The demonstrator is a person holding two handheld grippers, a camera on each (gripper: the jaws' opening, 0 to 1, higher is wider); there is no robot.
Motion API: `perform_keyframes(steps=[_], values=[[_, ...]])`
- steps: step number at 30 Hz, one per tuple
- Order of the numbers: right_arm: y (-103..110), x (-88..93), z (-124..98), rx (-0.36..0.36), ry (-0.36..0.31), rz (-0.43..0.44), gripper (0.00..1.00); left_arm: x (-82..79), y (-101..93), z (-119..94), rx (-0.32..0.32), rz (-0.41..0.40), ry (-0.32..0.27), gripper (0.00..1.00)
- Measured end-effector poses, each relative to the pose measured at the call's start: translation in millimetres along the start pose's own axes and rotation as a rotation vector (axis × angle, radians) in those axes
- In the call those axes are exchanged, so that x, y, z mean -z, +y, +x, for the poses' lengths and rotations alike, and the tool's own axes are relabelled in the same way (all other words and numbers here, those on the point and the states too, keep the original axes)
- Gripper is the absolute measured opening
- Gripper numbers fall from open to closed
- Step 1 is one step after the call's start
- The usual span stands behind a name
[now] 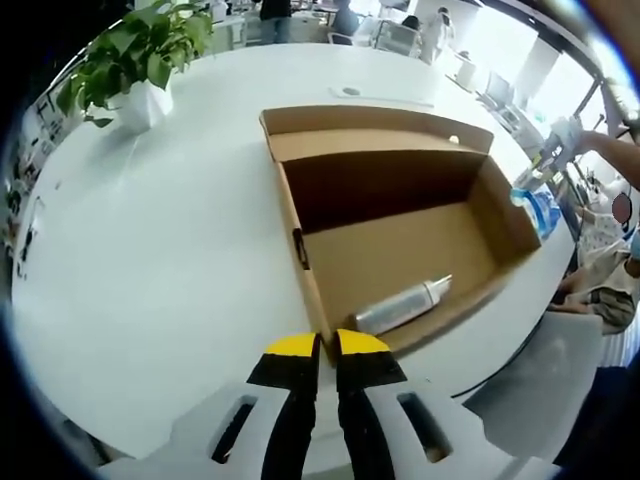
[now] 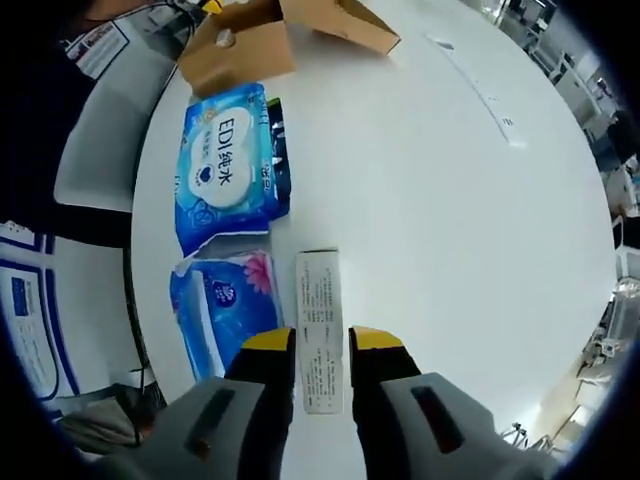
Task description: Operate the shoe box by opening the lid, removing the specified soft item, and placing it in the target area until the item is outside and the box remains undamaged.
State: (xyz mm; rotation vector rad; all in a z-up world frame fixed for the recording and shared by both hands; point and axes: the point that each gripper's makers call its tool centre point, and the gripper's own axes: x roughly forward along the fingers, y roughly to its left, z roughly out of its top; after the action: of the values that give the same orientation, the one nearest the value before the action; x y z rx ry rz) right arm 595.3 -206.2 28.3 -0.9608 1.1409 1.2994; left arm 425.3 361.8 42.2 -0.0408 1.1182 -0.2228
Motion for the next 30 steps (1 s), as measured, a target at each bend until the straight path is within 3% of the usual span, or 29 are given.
perform_keyframes(steps=[11, 18, 30], values=[[1, -47.1, -49, 0.120, -0.152, 0.008, 0.21, 0.1, 0.1, 0, 0.009, 0.000, -0.011, 0.02], [25, -87.2, -64, 0.162, -0.208, -0.059, 0.21, -0.2, 0.0, -1, 0.018, 0.000, -0.024, 0.02], [80, -207.0, -61, 0.142, -0.360, -0.192, 0.20, -0.6, -0.1, -2, 0.034, 0.000, -0.039, 0.03]])
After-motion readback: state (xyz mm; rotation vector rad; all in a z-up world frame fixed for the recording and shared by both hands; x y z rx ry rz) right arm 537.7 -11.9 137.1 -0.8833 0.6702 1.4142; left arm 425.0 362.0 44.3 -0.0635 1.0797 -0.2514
